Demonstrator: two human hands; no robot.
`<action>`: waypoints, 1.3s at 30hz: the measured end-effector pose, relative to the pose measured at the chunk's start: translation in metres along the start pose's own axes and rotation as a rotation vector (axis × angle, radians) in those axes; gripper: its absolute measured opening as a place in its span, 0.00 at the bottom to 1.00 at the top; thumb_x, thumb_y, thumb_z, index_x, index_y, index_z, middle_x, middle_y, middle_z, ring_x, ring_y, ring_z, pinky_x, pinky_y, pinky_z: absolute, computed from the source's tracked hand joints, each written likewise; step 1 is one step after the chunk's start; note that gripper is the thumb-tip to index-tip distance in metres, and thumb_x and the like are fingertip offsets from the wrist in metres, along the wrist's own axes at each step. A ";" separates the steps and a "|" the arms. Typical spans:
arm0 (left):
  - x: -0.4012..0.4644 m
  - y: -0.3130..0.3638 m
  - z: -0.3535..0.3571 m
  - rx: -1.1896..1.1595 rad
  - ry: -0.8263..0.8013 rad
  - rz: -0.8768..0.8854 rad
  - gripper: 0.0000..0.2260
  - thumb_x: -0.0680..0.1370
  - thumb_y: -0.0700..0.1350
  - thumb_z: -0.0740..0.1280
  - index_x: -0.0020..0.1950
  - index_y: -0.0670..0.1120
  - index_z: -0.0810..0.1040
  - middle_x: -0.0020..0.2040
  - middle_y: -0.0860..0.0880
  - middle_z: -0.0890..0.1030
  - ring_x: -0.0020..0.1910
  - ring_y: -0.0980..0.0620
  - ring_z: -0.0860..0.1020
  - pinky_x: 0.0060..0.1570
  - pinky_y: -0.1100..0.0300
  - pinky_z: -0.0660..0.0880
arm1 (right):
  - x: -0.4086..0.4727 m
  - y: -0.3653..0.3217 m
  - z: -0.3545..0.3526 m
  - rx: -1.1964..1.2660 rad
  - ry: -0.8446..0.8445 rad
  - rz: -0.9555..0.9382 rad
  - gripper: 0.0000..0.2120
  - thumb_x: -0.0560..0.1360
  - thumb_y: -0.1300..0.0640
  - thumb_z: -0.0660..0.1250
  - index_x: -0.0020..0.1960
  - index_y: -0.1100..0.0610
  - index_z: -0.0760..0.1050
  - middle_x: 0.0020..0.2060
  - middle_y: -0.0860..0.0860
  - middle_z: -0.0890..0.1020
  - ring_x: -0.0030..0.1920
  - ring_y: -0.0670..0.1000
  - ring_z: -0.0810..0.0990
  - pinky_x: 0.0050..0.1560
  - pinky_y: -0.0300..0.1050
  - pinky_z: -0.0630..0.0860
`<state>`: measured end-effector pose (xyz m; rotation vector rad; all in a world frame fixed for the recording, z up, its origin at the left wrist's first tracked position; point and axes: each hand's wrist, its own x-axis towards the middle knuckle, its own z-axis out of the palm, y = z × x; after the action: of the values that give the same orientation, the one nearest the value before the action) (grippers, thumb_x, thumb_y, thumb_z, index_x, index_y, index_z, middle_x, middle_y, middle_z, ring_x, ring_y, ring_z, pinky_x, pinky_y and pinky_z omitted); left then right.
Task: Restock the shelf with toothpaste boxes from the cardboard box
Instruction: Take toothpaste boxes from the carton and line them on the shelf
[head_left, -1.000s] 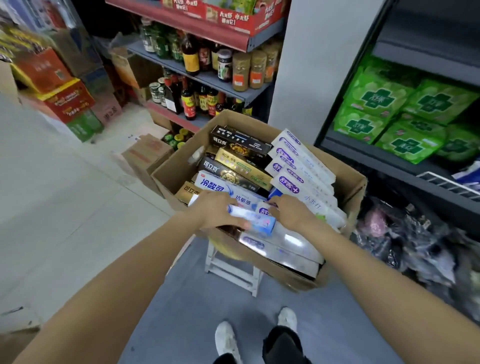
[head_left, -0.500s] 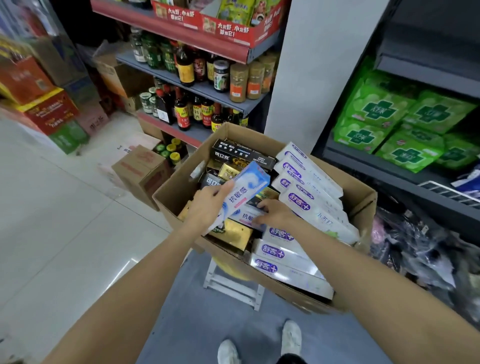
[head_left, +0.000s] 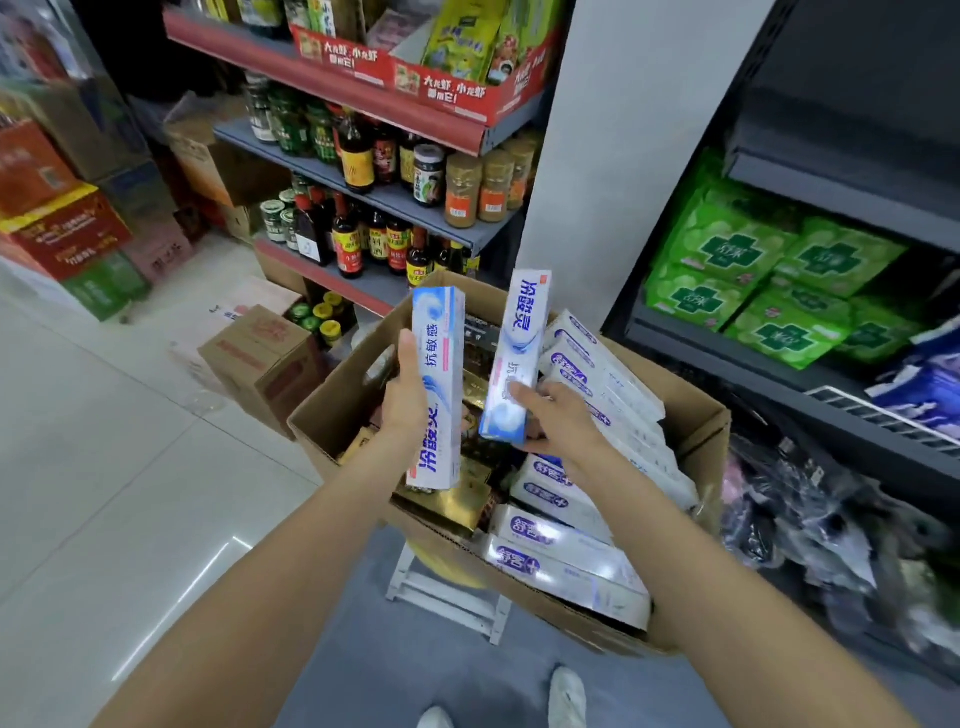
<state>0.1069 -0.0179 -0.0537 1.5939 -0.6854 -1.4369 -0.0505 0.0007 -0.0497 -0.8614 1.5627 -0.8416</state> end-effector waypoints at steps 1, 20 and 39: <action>-0.003 0.003 0.007 -0.008 -0.019 -0.001 0.33 0.73 0.72 0.49 0.61 0.50 0.76 0.53 0.46 0.81 0.53 0.45 0.79 0.59 0.49 0.73 | -0.006 -0.006 -0.007 0.064 -0.034 0.010 0.11 0.76 0.51 0.67 0.44 0.57 0.69 0.45 0.57 0.80 0.38 0.50 0.80 0.38 0.46 0.81; -0.172 0.034 0.310 0.128 -0.521 0.301 0.16 0.82 0.52 0.55 0.61 0.45 0.75 0.55 0.39 0.80 0.54 0.40 0.80 0.56 0.44 0.76 | -0.117 -0.019 -0.305 0.217 0.230 -0.222 0.06 0.76 0.57 0.64 0.53 0.52 0.72 0.51 0.51 0.82 0.42 0.46 0.83 0.42 0.44 0.78; -0.387 -0.037 0.729 0.419 -0.780 0.692 0.14 0.79 0.51 0.62 0.54 0.46 0.60 0.46 0.50 0.74 0.40 0.51 0.75 0.33 0.59 0.70 | -0.222 0.046 -0.745 0.243 0.744 -0.443 0.09 0.78 0.52 0.62 0.49 0.56 0.78 0.46 0.54 0.83 0.42 0.48 0.82 0.46 0.44 0.78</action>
<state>-0.6790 0.1571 0.1319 0.8465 -1.8761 -1.3851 -0.7631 0.2678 0.1171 -0.7621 1.8576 -1.7842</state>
